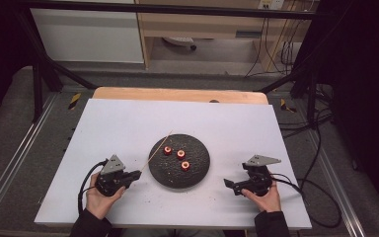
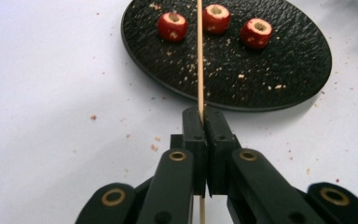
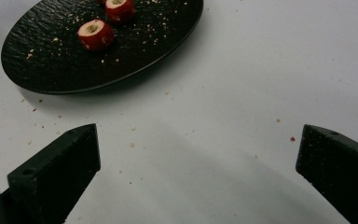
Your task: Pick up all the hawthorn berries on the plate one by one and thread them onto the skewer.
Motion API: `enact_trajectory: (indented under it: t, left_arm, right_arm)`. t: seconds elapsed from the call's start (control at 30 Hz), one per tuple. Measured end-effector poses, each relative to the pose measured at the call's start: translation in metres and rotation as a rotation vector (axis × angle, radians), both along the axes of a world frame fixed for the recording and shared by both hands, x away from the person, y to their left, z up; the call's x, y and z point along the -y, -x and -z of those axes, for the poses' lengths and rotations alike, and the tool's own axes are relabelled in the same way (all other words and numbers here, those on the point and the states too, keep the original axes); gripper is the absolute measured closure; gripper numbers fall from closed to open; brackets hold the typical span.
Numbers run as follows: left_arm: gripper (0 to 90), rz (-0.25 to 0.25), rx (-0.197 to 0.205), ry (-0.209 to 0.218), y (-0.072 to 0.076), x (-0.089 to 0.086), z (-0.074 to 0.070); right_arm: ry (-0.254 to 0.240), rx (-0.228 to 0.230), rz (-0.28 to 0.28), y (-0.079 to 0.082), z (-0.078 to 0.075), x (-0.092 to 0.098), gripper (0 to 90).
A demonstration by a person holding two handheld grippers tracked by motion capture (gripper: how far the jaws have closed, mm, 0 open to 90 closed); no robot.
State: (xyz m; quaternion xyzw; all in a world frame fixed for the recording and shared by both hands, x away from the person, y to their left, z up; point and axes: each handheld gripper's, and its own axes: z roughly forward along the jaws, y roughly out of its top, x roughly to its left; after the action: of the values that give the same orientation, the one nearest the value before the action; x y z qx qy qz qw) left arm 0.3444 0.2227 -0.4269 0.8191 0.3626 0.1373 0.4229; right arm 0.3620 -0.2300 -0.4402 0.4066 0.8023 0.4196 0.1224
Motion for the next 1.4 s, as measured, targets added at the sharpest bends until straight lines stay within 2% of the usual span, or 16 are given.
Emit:
enact_trajectory:
  t: [0.37, 0.57, 0.93, 1.17, 1.2, 1.23, 1.37, 1.4]
  left_arm:
    - [88.1, -0.011, 0.000, 0.036, 0.004, -0.011, 0.005]
    - [88.1, -0.007, 0.010, 0.038, 0.007, -0.012, 0.006]
    - [88.1, -0.011, 0.017, 0.040, 0.008, -0.013, 0.006]
    - [88.1, -0.012, 0.018, 0.035, 0.008, -0.012, 0.006]
    - [88.1, -0.012, 0.019, 0.034, 0.007, -0.012, 0.007]
    - [88.1, -0.012, 0.018, 0.032, 0.007, -0.012, 0.007]
    - [88.2, -0.012, 0.023, 0.032, 0.008, -0.012, 0.006]
    - [88.1, -0.013, 0.024, 0.032, 0.008, -0.012, 0.006]
  right_arm:
    - [0.025, -0.001, -0.016, -0.002, -0.011, -0.031, 0.6]
    - [0.026, -0.010, -0.024, -0.010, -0.022, -0.052, 0.9]
    - [0.084, -0.031, -0.043, -0.027, -0.035, -0.095, 3.3]
    - [0.125, -0.106, -0.057, -0.044, -0.039, -0.122, 9.6]
    - [0.133, -0.116, -0.058, -0.046, -0.040, -0.126, 11.3]
    - [0.133, -0.145, -0.057, -0.050, -0.040, -0.133, 14.7]
    - [0.142, -0.175, -0.060, -0.054, -0.039, -0.144, 19.5]
    - [0.162, -0.186, -0.063, -0.057, -0.038, -0.150, 23.5]
